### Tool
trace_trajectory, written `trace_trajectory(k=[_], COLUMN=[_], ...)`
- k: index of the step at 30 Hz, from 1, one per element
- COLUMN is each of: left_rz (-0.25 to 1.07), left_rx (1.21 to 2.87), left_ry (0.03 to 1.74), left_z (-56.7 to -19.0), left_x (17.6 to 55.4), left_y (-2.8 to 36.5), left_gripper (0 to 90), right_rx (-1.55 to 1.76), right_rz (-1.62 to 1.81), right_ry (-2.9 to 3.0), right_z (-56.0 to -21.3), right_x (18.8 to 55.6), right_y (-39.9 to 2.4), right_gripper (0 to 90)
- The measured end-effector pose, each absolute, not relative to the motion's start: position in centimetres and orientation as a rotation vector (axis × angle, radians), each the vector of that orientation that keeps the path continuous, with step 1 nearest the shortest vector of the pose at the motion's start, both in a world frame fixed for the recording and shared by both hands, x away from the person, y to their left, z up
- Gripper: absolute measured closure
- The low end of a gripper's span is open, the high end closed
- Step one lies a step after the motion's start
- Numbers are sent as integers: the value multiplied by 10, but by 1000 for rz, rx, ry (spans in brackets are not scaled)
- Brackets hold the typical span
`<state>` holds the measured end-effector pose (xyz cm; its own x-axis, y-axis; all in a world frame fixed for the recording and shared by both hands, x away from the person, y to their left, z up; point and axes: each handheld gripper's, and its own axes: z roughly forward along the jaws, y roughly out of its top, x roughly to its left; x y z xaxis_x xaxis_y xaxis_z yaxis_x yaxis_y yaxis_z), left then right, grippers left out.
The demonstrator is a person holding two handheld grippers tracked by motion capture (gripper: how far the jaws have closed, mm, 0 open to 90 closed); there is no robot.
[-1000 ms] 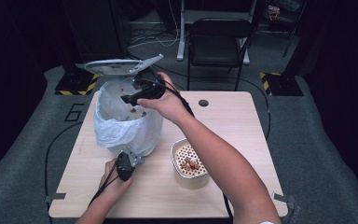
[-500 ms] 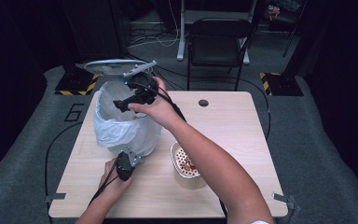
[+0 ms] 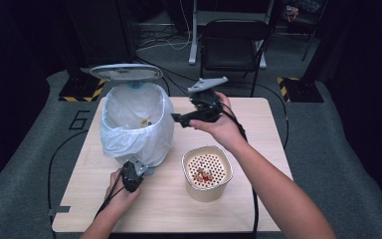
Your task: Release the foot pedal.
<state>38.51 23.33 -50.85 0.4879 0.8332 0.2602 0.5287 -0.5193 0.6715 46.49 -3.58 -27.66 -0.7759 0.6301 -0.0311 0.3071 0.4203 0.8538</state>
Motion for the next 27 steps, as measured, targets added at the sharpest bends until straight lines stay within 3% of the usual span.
trace_trajectory(k=[7, 17, 23, 27], left_rz=[694, 568, 446, 434], left_rx=[2162, 2145, 2131, 2114], left_ry=[1174, 1192, 1212, 1225], left_z=[-504, -492, -485, -480], left_x=[385, 377, 372, 366], left_y=[246, 252, 268, 283], left_gripper=[714, 477, 426, 404], right_rx=[923, 990, 1020, 1085], right_rz=[1219, 1132, 1080, 1063], right_ry=[2250, 2185, 2164, 2142], right_z=[-302, -333, -353, -376], right_x=[457, 440, 423, 408], right_y=[-97, -142, -164, -183], right_gripper=[150, 153, 153, 154])
